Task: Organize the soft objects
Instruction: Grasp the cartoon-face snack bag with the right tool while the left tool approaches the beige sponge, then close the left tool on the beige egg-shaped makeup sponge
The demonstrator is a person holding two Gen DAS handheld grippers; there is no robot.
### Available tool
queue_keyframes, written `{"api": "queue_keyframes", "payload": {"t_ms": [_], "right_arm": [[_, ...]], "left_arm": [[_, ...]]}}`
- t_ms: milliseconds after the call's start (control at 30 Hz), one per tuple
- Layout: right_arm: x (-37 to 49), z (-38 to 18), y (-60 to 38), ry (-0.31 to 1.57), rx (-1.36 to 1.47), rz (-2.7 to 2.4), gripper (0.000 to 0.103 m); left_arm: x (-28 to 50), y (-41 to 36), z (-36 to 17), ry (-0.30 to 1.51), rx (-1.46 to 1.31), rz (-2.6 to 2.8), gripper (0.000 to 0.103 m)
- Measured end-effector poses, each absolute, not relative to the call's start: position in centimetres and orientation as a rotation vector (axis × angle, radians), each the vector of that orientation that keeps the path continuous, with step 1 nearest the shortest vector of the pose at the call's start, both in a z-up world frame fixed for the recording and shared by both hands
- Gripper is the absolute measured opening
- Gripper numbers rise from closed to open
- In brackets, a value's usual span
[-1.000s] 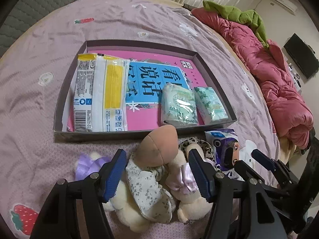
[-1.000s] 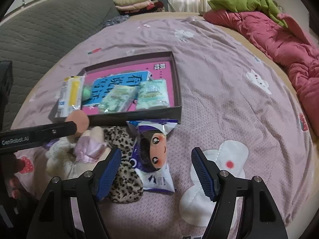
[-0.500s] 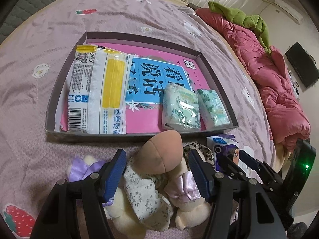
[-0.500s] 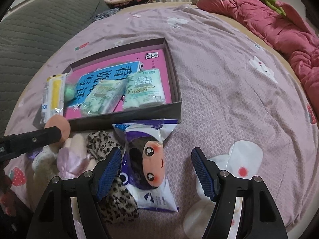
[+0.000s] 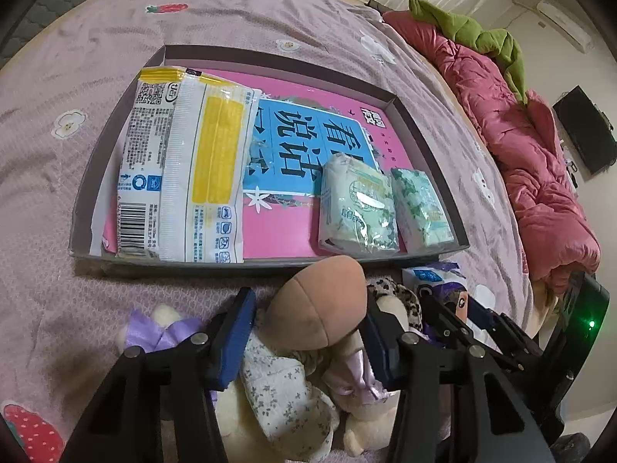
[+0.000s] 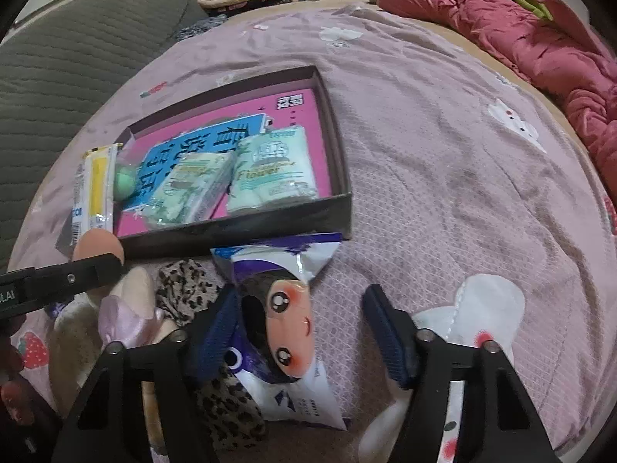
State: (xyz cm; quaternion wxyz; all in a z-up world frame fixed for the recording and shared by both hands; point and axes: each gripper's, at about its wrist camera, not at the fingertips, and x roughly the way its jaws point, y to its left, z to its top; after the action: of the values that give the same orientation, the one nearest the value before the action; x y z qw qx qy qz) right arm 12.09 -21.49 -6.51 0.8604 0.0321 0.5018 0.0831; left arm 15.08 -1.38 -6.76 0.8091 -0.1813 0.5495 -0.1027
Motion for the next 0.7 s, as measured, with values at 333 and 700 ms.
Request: {"api": "queue_keyframes", "payload": {"t_ms": [333,700], "right_arm": [[11.6,-6.1,-20.7,1.036,0.039,0.217,0.032],[11.0,-4.2,-22.6,0.996,0.079,0.178,0.030]], "left_arm": [[15.1,-1.0,-6.6,1.162,-0.425,-0.233,0.045],[14.7,-0.3,-5.0,1.130,-0.433,-0.237,0.044]]}}
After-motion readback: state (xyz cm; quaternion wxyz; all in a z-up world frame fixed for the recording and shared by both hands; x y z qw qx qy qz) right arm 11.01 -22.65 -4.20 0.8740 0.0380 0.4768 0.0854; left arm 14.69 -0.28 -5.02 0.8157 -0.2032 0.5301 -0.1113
